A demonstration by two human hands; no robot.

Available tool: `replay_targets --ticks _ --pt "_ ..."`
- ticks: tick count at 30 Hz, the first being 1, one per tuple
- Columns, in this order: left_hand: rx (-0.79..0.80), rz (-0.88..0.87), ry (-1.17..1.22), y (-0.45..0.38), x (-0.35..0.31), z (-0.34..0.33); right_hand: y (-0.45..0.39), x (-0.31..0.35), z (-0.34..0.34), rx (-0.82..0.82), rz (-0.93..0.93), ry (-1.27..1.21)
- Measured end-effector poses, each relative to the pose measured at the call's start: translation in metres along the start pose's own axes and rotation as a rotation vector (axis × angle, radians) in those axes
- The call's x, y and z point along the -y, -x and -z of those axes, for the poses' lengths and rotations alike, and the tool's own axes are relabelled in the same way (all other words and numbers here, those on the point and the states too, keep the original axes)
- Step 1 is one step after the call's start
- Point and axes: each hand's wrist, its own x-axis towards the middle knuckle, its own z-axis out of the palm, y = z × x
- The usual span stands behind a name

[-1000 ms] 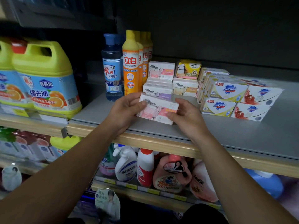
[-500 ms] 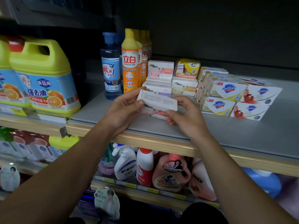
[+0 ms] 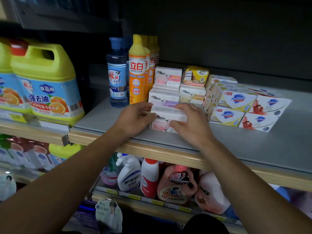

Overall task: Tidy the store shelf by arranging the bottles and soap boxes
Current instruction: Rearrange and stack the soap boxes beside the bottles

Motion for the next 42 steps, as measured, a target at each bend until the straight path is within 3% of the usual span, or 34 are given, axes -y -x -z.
replay_targets --ticks 3,7,12,18,25,36,42 --pt "0.034 0.023 -0.362 -0.005 0.014 0.019 -0.014 0.009 0.003 0.125 0.13 0.245" --pt "0.05 -0.039 -0.706 -0.006 0.031 0.024 -0.033 0.02 0.009 0.22 0.121 0.278" --pt "0.103 -0.114 -0.823 -0.011 0.042 0.018 -0.066 0.018 0.019 0.015 0.087 0.156" --pt "0.112 -0.119 -0.828 -0.016 0.055 0.017 -0.131 0.012 0.015 -0.178 0.091 0.177" --pt "0.075 -0.065 -0.779 -0.018 0.057 0.015 -0.183 -0.008 -0.01 -0.132 0.088 0.258" --pt "0.091 -0.048 -0.793 -0.017 0.052 0.015 -0.188 -0.02 -0.039 -0.16 0.091 0.403" --pt "0.085 -0.04 -0.775 -0.017 0.052 0.016 -0.178 -0.016 -0.022 -0.042 0.107 0.466"
